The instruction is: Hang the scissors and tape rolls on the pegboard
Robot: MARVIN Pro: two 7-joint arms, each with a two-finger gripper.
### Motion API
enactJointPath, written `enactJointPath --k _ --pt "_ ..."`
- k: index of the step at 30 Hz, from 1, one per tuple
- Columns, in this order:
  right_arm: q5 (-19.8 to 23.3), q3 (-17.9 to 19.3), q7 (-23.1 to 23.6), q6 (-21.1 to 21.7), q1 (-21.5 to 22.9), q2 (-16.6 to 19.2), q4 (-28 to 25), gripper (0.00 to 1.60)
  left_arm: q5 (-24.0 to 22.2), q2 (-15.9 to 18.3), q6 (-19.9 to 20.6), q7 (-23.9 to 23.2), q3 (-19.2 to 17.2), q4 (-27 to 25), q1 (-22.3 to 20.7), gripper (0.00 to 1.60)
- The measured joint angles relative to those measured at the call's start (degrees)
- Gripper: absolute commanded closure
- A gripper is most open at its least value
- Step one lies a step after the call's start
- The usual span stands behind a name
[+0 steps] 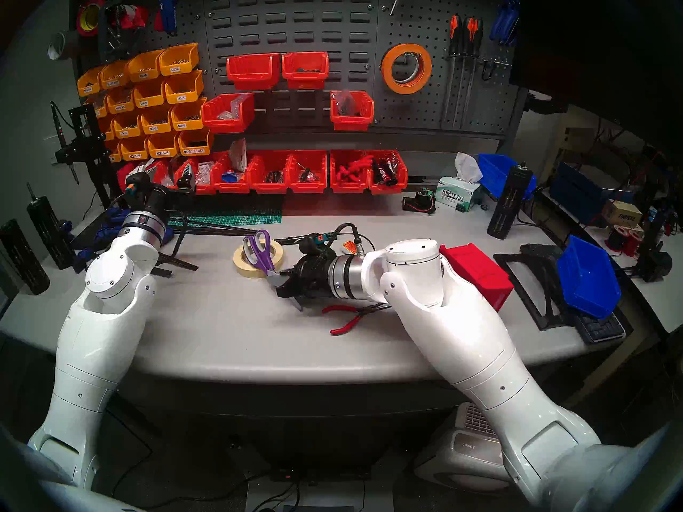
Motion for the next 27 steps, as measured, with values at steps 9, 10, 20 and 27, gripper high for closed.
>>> enactJointPath --k 9,10,20,27 --pt "0.0 0.9 -0.1 -1.6 -1.1 0.1 -1.0 1.6 0.0 0.0 0.0 0.0 0.0 0.0 0.0 0.0" --pt "0.0 1.1 -0.1 -2.0 -1.2 0.1 -1.3 1.6 0.0 0.0 0.0 0.0 0.0 0.0 0.0 0.0" --pt "0.2 3.3 -0.7 -3.8 -2.3 0.0 -4.9 1.6 0.0 0.0 0.0 0.0 0.0 0.0 0.0 0.0" --pt "0.6 5.1 -1.9 -4.1 -3.1 0.1 -7.4 1.6 0.0 0.0 0.0 0.0 0.0 0.0 0.0 0.0"
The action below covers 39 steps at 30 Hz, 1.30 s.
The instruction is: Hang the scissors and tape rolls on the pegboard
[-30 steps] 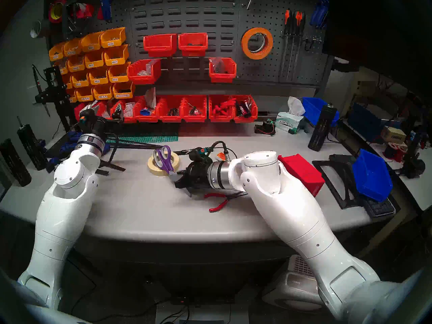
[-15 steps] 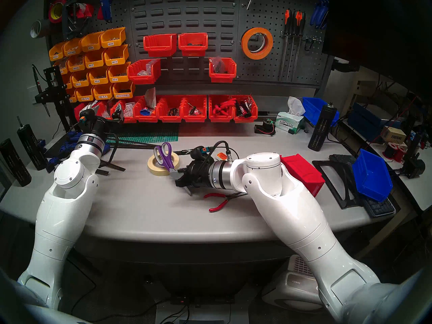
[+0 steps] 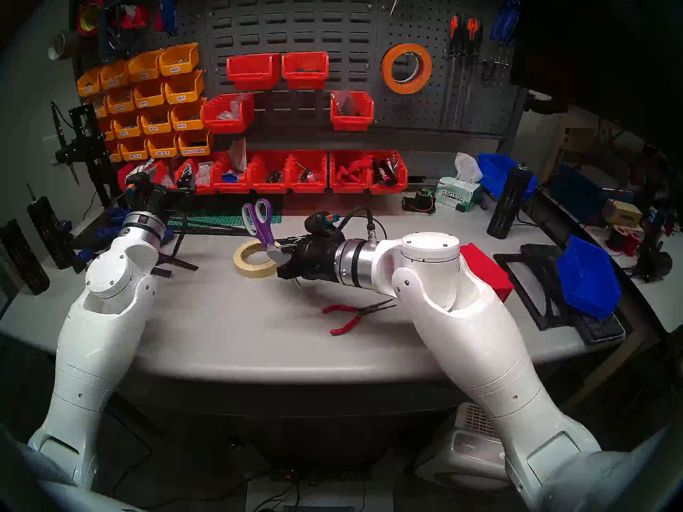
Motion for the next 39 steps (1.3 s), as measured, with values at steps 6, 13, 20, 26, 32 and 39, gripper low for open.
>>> enactJointPath --k 6,13,20,26,32,39 --pt "0.4 1.2 -0.7 0.0 -1.8 0.5 -2.2 1.6 0.0 0.0 0.0 0.0 0.0 0.0 0.0 0.0" --pt "0.7 1.5 -1.4 -0.3 -3.7 0.6 -3.6 1.6 0.0 0.0 0.0 0.0 0.0 0.0 0.0 0.0" --pt "0.7 1.3 -0.8 -1.3 -4.3 0.5 -3.9 1.6 0.0 0.0 0.0 0.0 0.0 0.0 0.0 0.0" --pt "0.6 1.3 -0.1 -2.3 -4.5 0.5 -3.8 1.6 0.0 0.0 0.0 0.0 0.0 0.0 0.0 0.0" --pt "0.6 1.3 0.4 -3.1 -4.5 0.4 -3.5 1.6 0.0 0.0 0.0 0.0 0.0 0.0 0.0 0.0" --pt "0.6 1.3 0.7 -3.6 -4.5 0.2 -3.0 1.6 0.0 0.0 0.0 0.0 0.0 0.0 0.0 0.0"
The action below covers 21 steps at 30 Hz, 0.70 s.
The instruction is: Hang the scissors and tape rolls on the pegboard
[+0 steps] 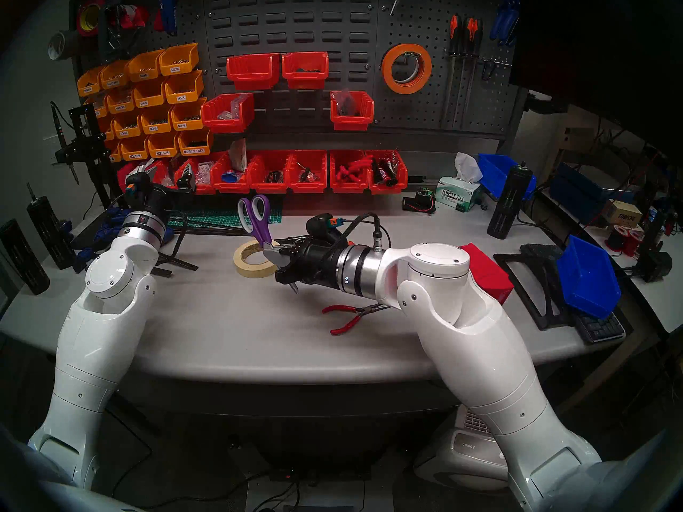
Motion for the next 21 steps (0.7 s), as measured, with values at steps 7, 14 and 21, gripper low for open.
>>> enactJointPath --k 7,14,21 --pt "-0.1 0.0 0.2 -0.4 0.0 -0.1 0.4 1.6 0.0 0.0 0.0 0.0 0.0 0.0 0.0 0.0" --pt "0.0 0.0 0.8 -0.4 0.0 -0.2 0.8 1.6 0.0 0.0 0.0 0.0 0.0 0.0 0.0 0.0" --pt "0.1 0.0 1.1 -0.4 0.0 -0.4 1.0 1.6 0.0 0.0 0.0 0.0 0.0 0.0 0.0 0.0"
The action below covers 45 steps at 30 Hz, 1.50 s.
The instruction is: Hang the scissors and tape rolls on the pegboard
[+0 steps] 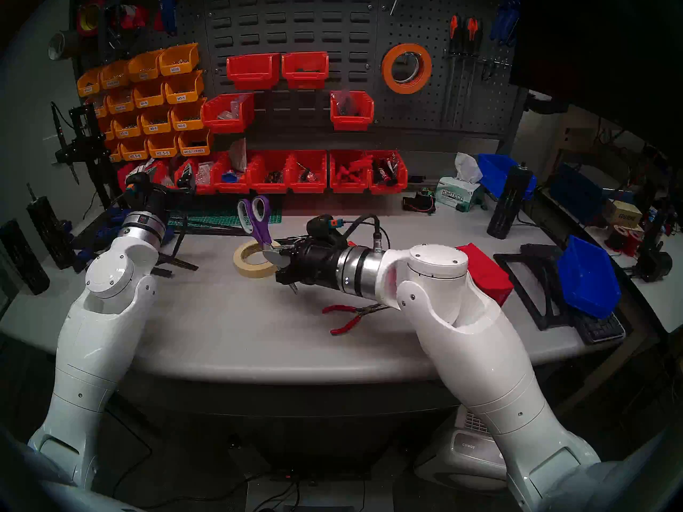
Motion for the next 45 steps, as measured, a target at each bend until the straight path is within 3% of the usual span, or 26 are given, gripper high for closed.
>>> enactJointPath --k 45 --pt "0.0 0.1 0.5 0.0 0.0 -0.3 0.2 1.6 0.0 0.0 0.0 0.0 0.0 0.0 0.0 0.0"
